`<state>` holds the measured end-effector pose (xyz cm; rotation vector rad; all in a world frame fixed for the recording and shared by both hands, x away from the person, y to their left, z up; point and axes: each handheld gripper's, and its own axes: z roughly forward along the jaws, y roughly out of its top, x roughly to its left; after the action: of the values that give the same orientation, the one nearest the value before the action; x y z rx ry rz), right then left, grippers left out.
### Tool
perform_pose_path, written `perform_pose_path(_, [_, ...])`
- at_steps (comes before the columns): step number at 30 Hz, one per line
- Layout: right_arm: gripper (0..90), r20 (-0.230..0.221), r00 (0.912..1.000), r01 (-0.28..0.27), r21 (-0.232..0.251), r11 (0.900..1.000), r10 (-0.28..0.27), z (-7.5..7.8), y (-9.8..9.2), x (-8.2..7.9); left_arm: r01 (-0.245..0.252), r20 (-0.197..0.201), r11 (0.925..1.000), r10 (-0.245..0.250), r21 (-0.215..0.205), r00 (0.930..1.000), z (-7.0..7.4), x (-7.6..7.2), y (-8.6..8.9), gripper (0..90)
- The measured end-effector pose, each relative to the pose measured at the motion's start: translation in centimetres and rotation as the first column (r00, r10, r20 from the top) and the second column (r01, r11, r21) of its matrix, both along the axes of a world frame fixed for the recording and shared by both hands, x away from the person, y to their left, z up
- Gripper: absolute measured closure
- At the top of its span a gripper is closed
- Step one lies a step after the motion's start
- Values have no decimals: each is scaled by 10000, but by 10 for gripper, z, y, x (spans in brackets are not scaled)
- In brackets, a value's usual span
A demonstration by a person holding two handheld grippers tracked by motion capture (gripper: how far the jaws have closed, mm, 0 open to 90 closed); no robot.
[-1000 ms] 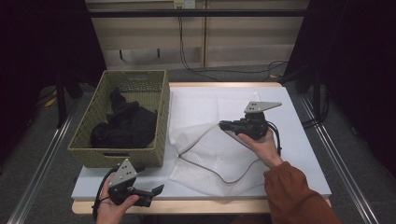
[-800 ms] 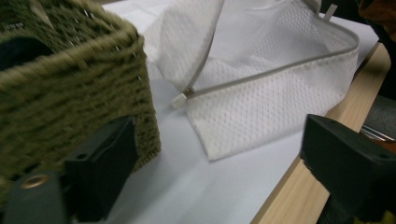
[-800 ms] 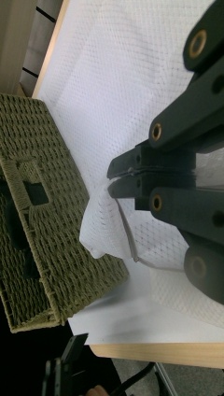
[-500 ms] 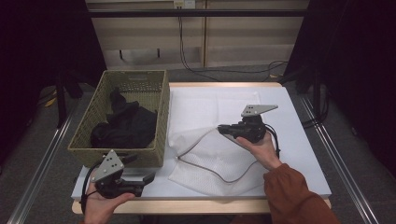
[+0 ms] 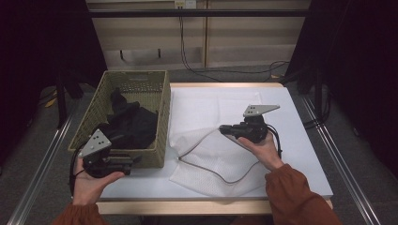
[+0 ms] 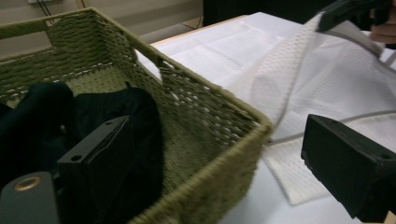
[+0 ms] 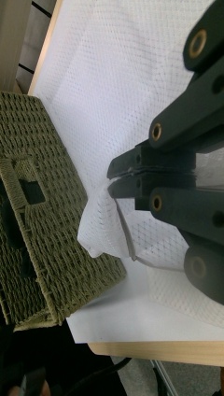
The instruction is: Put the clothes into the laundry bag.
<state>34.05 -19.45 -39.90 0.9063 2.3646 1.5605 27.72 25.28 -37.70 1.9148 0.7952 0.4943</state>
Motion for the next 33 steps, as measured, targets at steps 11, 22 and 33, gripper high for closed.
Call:
perform_pose_path(11, [894,-40,10000,27,-15,10000,-27,-1,0,1,-467,-583,9988,476,169,9972,2,37,12,65])
perform_pose_path(22, [894,-90,10000,-20,91,10000,21,-2,-2,2,-744,-489,9937,787,835,9957,12,69,15,78])
perform_pose_path(33, [892,-158,9999,9,132,9999,-7,-3,-3,3,-1470,-1677,9847,1612,939,9726,5,106,28,69])
